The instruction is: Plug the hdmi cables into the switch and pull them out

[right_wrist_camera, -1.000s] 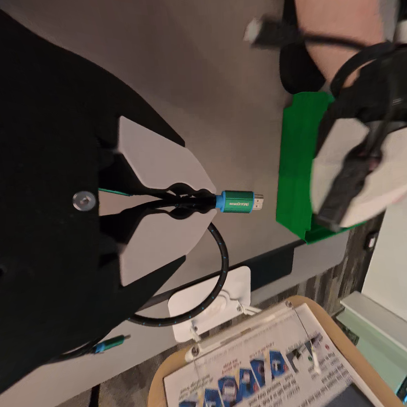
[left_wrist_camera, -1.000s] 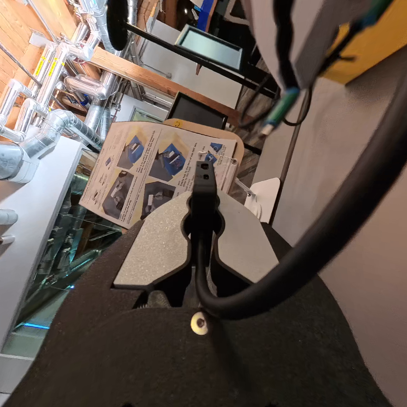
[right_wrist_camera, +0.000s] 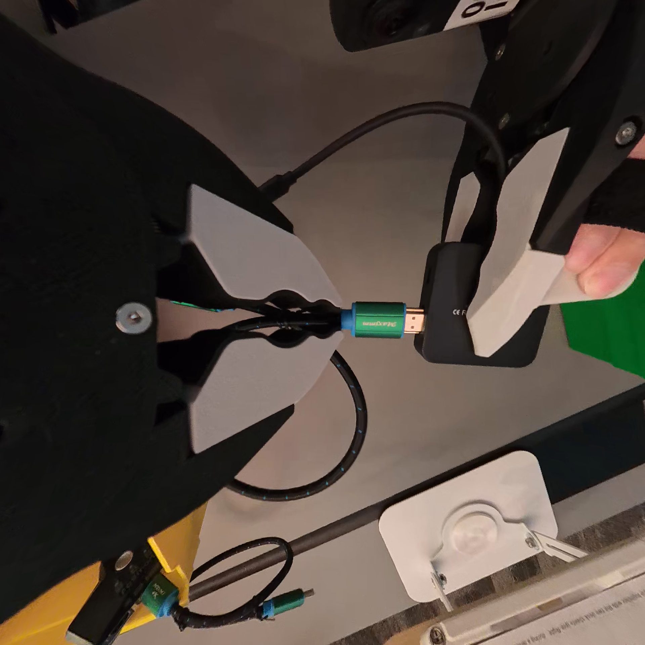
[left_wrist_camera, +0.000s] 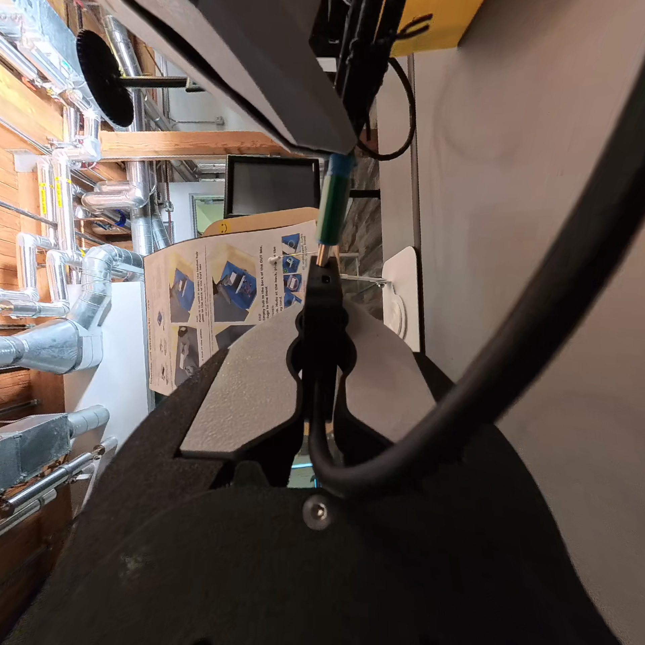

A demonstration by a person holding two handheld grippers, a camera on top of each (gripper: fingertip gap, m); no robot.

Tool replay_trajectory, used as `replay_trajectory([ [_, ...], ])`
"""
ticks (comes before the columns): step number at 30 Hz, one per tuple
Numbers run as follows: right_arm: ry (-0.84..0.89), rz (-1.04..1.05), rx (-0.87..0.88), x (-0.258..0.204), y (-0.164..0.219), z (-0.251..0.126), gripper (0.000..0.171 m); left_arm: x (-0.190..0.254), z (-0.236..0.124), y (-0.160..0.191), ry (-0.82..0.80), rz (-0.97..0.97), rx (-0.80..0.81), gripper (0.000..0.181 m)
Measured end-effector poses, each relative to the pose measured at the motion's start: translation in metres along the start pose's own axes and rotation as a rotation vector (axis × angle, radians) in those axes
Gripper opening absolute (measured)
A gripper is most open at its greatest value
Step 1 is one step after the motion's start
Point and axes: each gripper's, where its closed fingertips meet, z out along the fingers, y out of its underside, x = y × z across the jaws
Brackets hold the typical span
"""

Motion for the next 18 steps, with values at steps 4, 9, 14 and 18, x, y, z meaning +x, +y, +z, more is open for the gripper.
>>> replay_trajectory([
  [4,0.039,-0.036,-0.049,0.0,0.004,0.002,0.006,0.007,0.001,-0.003,0.033,0.01,0.001,0.013],
  [9,0.04,-0.033,-0.034,-0.001,0.001,0.002,0.006,0.008,0.0,-0.003,0.05,-0.039,0.028,0.013],
  [14,0.027,0.027,0.131,0.005,-0.02,-0.01,0.005,-0.004,-0.001,0.004,0.021,-0.151,0.017,0.013],
  [18,-0.004,0.056,0.27,0.007,-0.036,-0.019,0.006,-0.015,-0.002,0.009,-0.019,-0.234,0.012,0.013],
])
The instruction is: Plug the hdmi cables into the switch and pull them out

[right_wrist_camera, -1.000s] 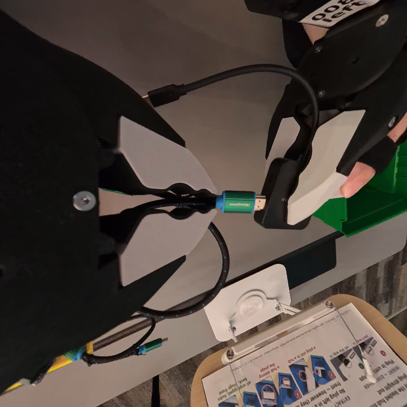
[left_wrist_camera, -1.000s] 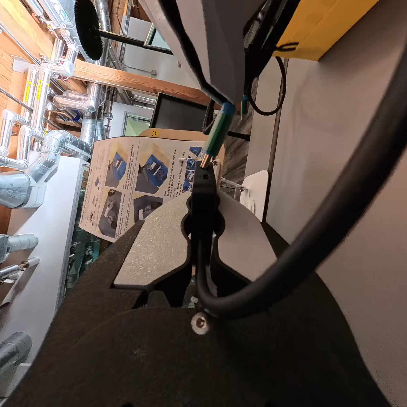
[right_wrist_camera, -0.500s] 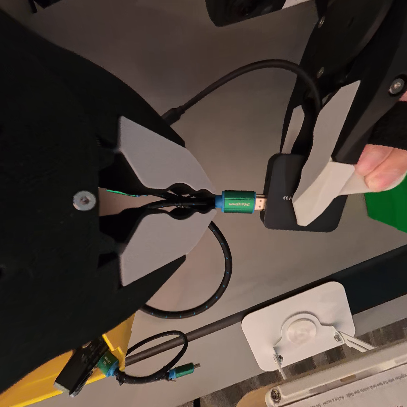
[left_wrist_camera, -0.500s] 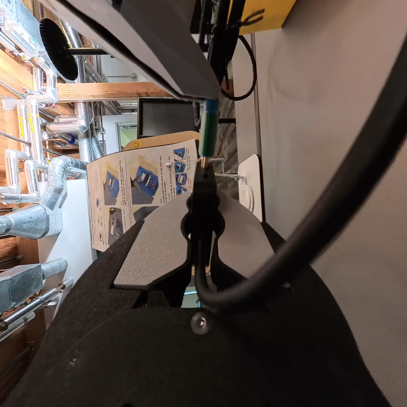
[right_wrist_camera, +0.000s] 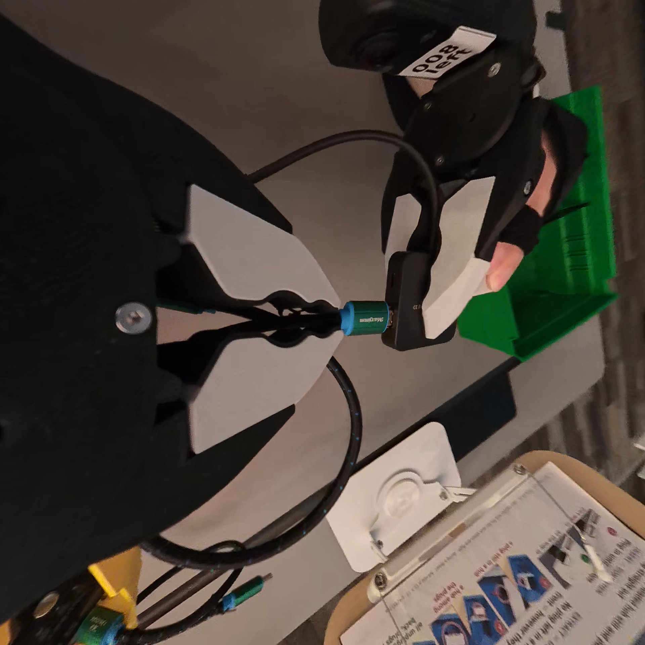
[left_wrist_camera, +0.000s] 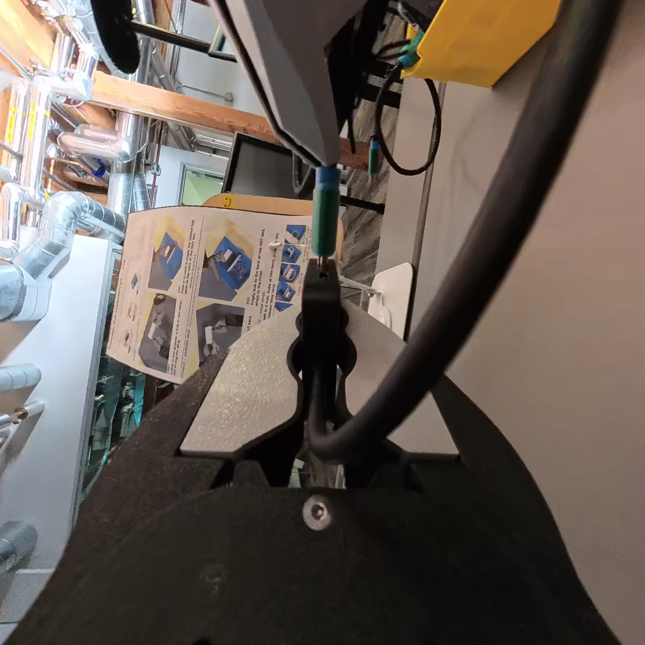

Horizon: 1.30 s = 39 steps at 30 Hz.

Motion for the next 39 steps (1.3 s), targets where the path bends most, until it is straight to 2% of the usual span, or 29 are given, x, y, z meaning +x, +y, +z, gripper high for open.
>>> replay_trajectory([
  [8,0.044,-0.1,0.13,-0.001,-0.021,-0.006,0.006,-0.013,-0.004,0.002,-0.047,-0.109,0.03,0.013],
  [20,0.06,-0.066,0.204,-0.005,-0.032,-0.005,0.005,-0.021,-0.004,0.008,-0.104,-0.161,0.01,0.013],
  [32,0.053,-0.077,0.167,-0.014,-0.032,-0.009,0.004,-0.015,-0.007,0.0,-0.068,-0.126,0.044,0.012],
  [39,0.027,-0.053,0.18,-0.016,-0.033,-0.012,0.004,-0.014,-0.008,-0.008,-0.062,-0.193,0.084,0.012],
])
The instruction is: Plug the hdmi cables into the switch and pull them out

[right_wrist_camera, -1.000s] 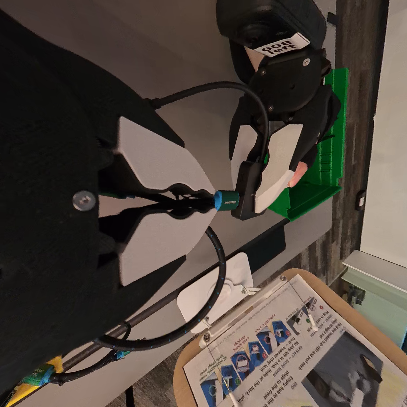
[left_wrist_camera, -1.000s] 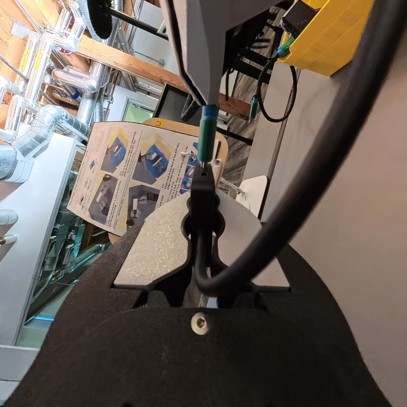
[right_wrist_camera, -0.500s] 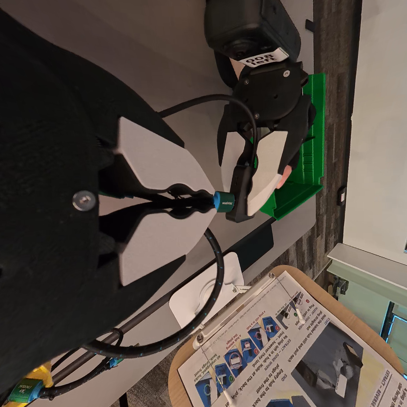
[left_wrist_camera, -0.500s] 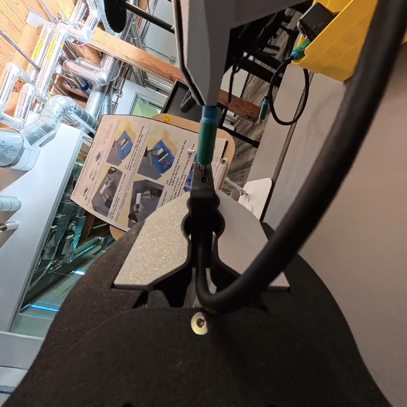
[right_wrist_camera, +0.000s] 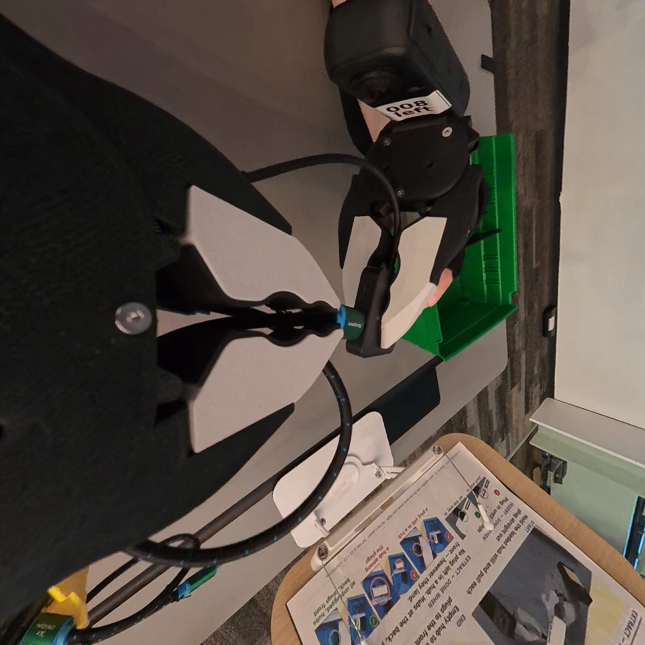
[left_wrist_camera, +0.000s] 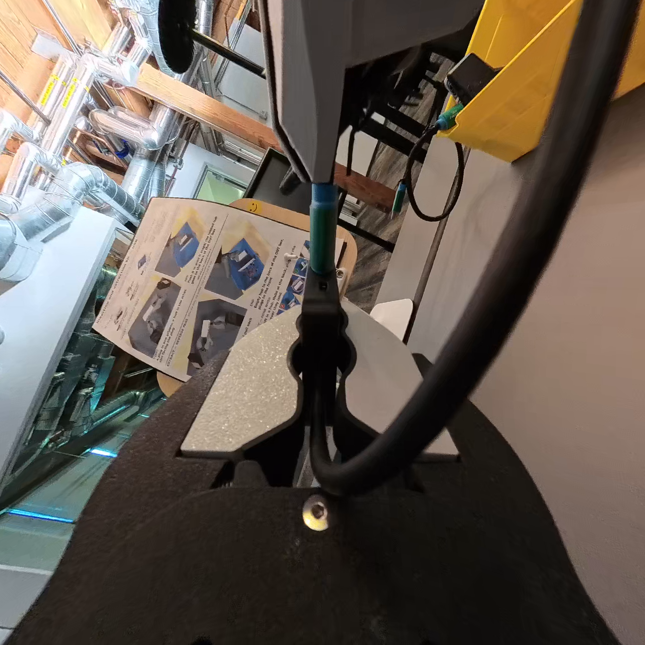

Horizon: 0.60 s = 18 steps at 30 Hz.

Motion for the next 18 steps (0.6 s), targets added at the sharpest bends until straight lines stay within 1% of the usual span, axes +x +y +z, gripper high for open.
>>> replay_trajectory([
  [3,-0.003,0.001,0.005,-0.001,-0.001,-0.001,0.004,-0.001,-0.001,-0.002,-0.001,-0.028,0.009,0.012],
  [9,-0.002,0.011,-0.006,0.004,0.005,0.003,0.004,0.001,0.003,0.004,0.007,0.027,-0.043,0.012],
  [12,-0.033,-0.005,0.024,0.006,0.003,0.004,0.006,-0.008,0.002,0.006,-0.013,0.059,-0.052,0.014],
  [13,-0.05,-0.003,0.049,0.005,-0.001,0.001,0.008,-0.012,0.001,0.007,-0.019,0.064,-0.057,0.014],
  [14,-0.052,-0.012,0.075,0.005,-0.006,-0.003,0.014,-0.015,0.0,0.01,-0.028,0.076,-0.072,0.014],
  [15,-0.019,-0.031,0.102,0.009,-0.011,-0.01,0.023,-0.019,-0.001,0.015,-0.044,0.096,-0.089,0.014],
  [16,0.026,-0.068,0.131,0.013,-0.017,-0.018,0.026,-0.023,-0.002,0.02,-0.058,0.111,-0.109,0.014],
  [18,0.096,-0.167,0.179,0.015,-0.027,-0.03,0.026,-0.029,-0.003,0.026,-0.078,0.118,-0.129,0.014],
])
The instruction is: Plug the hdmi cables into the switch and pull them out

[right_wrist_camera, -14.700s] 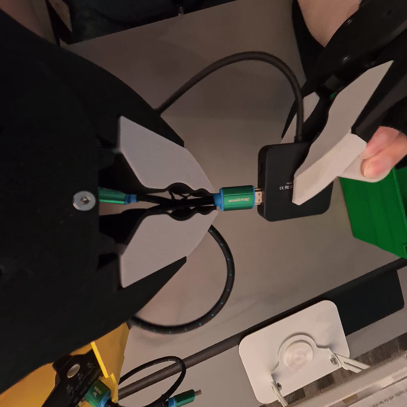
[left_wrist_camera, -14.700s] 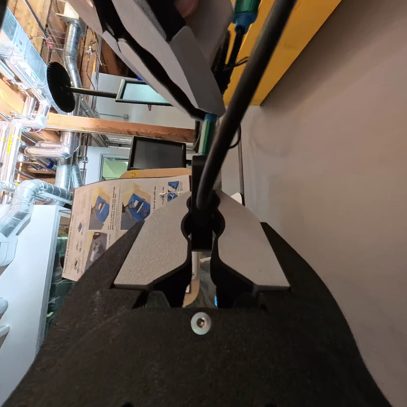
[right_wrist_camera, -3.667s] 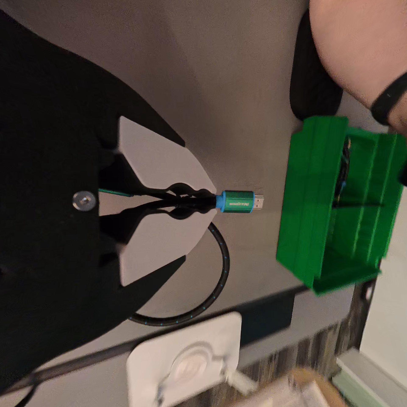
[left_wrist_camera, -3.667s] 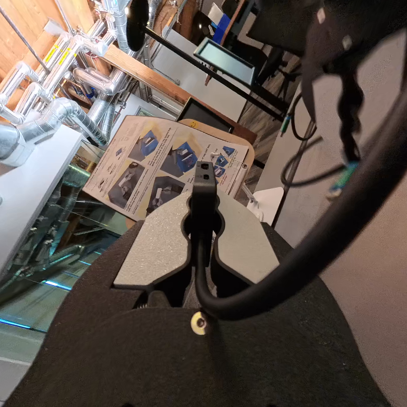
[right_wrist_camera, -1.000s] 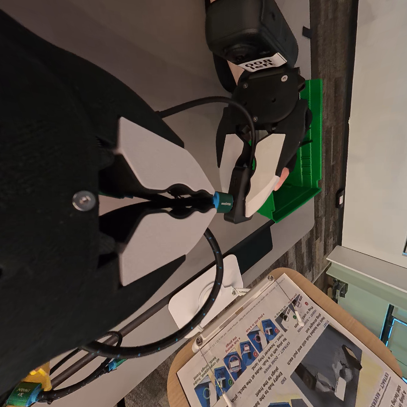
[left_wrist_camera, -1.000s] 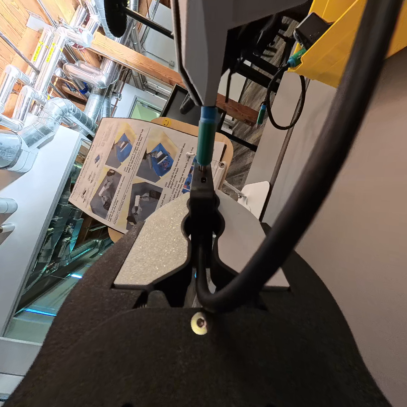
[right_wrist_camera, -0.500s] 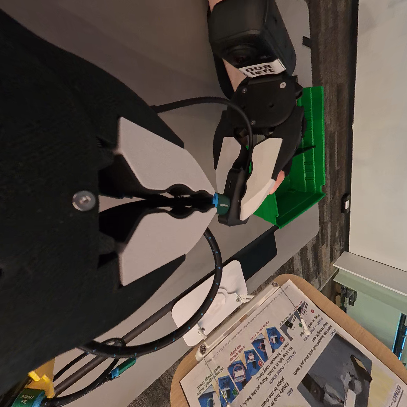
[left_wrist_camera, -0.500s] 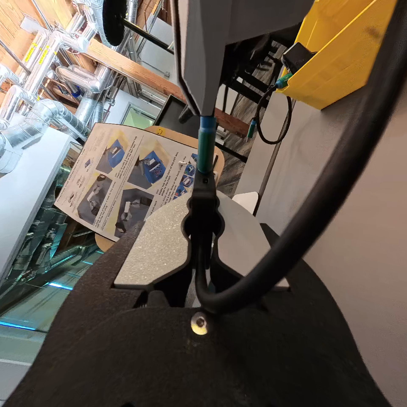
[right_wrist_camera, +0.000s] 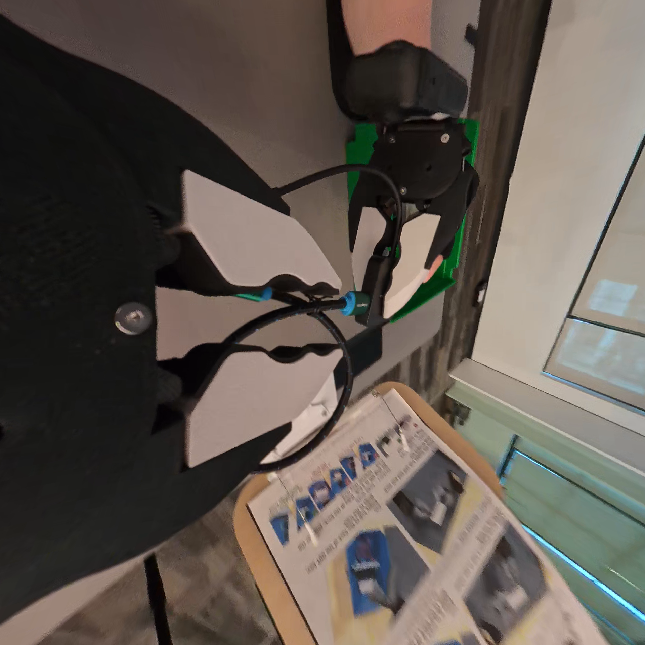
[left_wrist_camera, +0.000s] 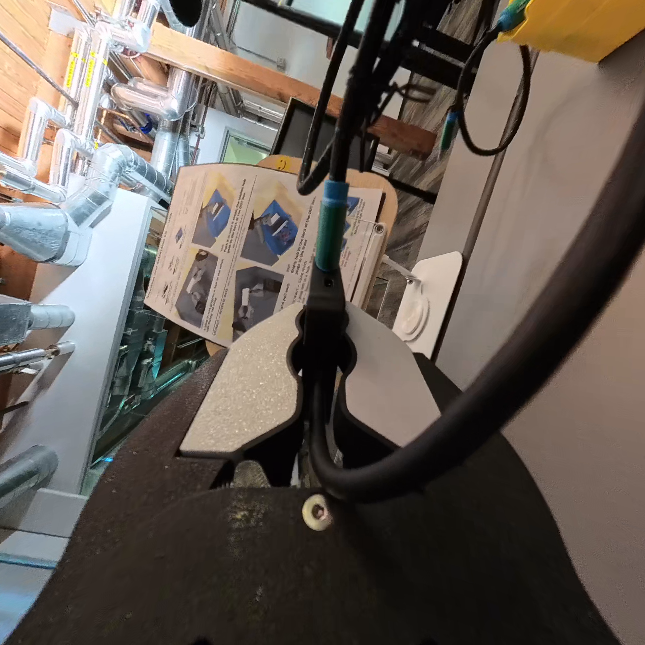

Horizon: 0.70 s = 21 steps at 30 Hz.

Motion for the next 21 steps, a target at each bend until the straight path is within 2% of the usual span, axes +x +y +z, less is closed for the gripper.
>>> replay_trajectory([
  [2,-0.004,-0.067,-0.016,-0.008,0.0,0.0,0.025,-0.004,0.0,0.003,-0.022,0.026,-0.019,0.014],
  [4,-0.006,-0.08,-0.121,-0.012,0.016,0.01,0.026,-0.007,-0.001,0.004,-0.052,0.073,-0.039,0.014],
  [7,-0.009,-0.023,-0.217,-0.013,0.038,0.027,0.027,-0.007,-0.001,0.002,-0.079,0.139,-0.059,0.014],
  [13,0.066,0.064,-0.222,0.005,0.047,0.03,0.028,-0.001,0.002,-0.003,-0.083,0.185,-0.064,0.014],
  [17,0.012,0.114,-0.235,0.001,0.054,0.033,0.028,0.001,0.001,-0.01,-0.094,0.221,-0.057,0.014],
  [21,-0.106,0.194,-0.287,-0.011,0.067,0.036,0.016,0.01,0.003,-0.016,-0.068,0.249,-0.055,0.014],
])
